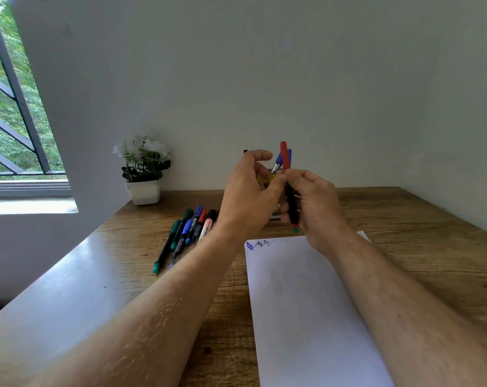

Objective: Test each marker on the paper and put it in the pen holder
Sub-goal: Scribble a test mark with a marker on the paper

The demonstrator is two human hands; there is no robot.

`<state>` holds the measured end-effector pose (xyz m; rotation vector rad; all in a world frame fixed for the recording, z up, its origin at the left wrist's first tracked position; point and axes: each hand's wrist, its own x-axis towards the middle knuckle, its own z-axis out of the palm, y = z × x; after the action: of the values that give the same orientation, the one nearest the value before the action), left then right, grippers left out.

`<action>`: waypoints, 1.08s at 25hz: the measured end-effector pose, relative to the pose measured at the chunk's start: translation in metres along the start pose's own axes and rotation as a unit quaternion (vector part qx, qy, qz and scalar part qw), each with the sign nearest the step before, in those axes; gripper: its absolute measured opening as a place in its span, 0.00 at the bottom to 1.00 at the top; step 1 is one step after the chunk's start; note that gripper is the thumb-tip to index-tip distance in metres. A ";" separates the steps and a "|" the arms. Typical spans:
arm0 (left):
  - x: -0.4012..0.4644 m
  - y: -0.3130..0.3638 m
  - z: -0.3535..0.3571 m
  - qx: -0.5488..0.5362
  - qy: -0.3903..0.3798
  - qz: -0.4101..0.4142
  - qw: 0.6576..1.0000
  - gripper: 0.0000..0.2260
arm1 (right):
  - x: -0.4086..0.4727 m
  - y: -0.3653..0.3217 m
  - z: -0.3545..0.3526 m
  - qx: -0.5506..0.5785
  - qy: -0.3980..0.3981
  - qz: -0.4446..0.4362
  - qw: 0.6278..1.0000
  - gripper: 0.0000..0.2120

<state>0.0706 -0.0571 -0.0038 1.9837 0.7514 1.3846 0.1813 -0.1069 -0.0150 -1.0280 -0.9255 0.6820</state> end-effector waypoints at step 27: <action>0.011 -0.007 -0.024 -0.488 0.034 -0.210 0.846 0.09 | -0.007 -0.002 0.001 -0.229 0.019 -0.107 0.967 0.17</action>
<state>0.0503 -0.0407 0.0047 0.9042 0.3362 1.1994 0.1772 -0.1132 -0.0148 -1.3167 -1.1711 0.2670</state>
